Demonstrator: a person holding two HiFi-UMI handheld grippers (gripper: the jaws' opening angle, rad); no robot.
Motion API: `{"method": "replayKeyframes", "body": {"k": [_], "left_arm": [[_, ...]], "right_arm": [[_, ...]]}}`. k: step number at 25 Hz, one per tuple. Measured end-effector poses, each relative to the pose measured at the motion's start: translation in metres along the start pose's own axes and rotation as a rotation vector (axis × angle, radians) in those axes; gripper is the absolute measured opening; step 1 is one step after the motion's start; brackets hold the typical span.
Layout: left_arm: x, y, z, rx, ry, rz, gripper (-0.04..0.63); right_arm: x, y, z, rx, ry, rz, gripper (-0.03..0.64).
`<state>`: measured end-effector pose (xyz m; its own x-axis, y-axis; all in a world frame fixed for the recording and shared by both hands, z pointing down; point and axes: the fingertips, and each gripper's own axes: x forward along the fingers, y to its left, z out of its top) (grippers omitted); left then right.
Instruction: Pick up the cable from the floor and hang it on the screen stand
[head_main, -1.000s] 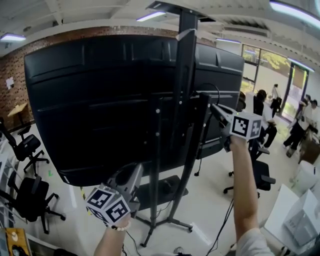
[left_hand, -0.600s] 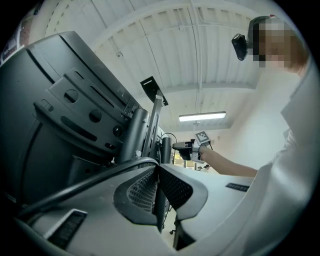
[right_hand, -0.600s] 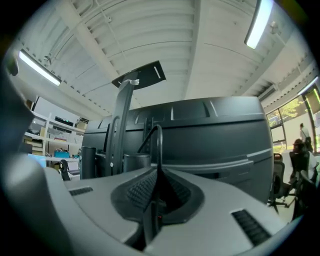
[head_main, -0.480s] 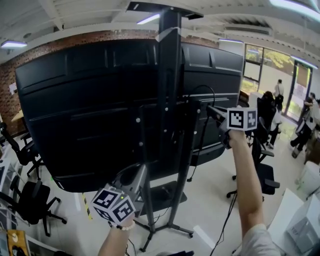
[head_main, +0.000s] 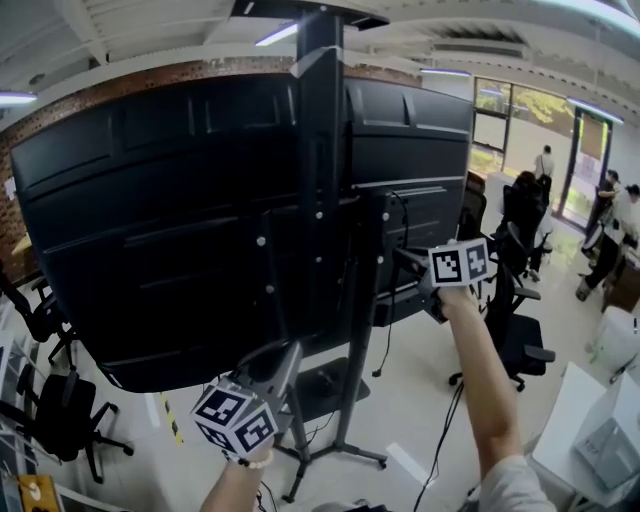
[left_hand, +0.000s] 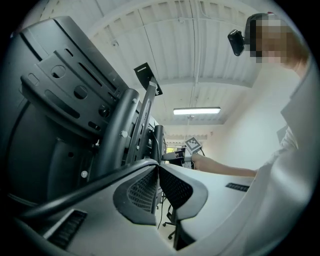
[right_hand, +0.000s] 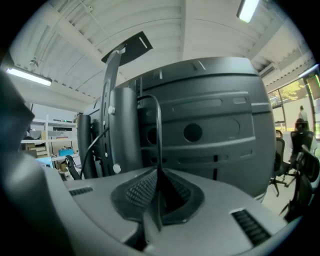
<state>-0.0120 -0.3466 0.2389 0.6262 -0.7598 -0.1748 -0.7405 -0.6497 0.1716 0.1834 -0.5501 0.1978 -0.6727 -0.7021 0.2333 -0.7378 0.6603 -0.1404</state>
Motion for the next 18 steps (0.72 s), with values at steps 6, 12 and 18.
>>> {"method": "replayKeyframes", "body": {"k": [6,12,18], "left_arm": [[-0.006,0.001,-0.014,-0.014,0.027,-0.034,0.014],[-0.018,-0.008,-0.055,-0.042,0.18,-0.155,0.031],[-0.058,-0.049,-0.129,-0.132,0.363,-0.368,0.097]], "right_arm": [[-0.003,0.011,-0.028,0.014,-0.007,-0.022,0.021],[-0.047,0.019,-0.004,-0.119,-0.107,-0.292,0.256],[-0.111,0.074,-0.014,-0.142,-0.221,-0.389,0.256]]}}
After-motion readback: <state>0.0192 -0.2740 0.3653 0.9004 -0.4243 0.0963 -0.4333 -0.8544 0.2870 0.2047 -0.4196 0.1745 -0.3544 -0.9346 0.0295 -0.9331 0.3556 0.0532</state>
